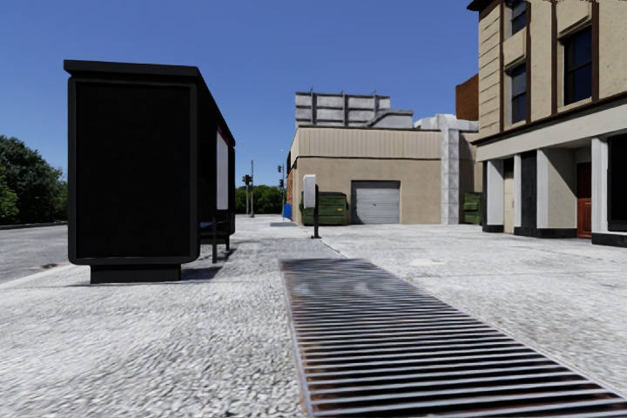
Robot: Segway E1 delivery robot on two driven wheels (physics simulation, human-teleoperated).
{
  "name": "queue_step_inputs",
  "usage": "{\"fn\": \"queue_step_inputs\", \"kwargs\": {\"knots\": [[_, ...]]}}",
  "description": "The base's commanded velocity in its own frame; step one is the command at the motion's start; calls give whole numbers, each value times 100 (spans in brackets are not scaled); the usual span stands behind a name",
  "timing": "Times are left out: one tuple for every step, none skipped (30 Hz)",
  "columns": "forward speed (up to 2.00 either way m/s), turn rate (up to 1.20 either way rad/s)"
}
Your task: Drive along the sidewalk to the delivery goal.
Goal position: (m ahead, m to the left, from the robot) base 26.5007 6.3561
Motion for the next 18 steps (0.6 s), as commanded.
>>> {"fn": "queue_step_inputs", "kwargs": {"knots": [[200,0],[200,0],[200,0],[200,0],[200,0],[200,0],[200,0],[200,0],[200,5],[200,11],[200,17],[200,22],[200,25],[200,25],[200,27],[200,29],[200,30],[200,30]]}}
